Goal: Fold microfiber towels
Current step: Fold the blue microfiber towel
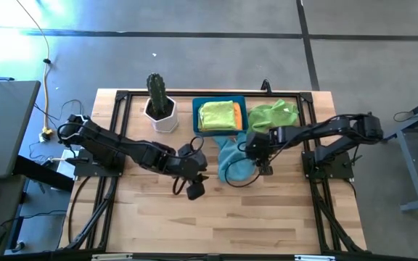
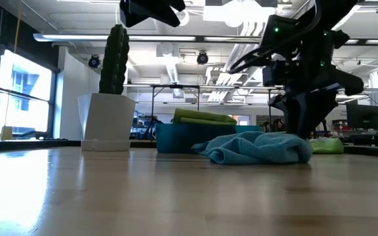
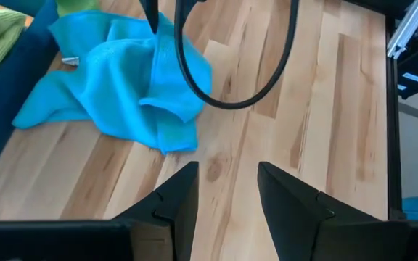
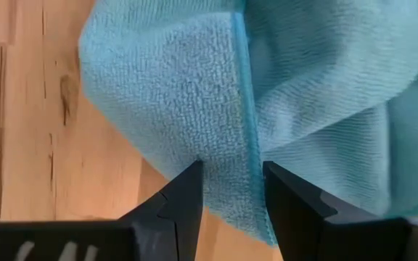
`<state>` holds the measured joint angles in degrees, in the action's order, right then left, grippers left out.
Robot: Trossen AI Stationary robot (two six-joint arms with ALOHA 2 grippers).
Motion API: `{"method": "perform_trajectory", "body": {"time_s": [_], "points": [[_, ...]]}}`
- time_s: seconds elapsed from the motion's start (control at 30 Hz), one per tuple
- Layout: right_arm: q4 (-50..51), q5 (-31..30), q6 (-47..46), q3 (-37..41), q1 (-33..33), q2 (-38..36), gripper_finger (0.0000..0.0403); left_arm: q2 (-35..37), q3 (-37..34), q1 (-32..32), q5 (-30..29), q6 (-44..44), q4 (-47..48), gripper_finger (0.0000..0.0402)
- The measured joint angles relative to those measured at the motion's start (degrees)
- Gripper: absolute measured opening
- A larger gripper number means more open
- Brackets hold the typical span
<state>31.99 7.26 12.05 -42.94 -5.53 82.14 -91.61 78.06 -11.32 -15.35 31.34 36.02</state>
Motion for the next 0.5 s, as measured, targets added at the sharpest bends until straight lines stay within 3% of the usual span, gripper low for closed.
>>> {"method": "perform_trajectory", "body": {"time_s": [0.17,0.4,0.5], "points": [[-1.0,2.4,-2.7,0.0,0.8,0.3,0.0118,0.0,0.0,-0.5,-0.1,0.0,0.1,0.0133],[-4.3,5.8,-7.0,0.0,3.7,-0.1,0.0015,0.0,0.0,-0.5,-1.0,0.0,2.3,0.0133],[-6.4,5.8,-10.8,0.0,5.1,-0.1,0.001,0.0,0.0,-0.5,-2.7,-1.4,2.3,0.0133]]}}
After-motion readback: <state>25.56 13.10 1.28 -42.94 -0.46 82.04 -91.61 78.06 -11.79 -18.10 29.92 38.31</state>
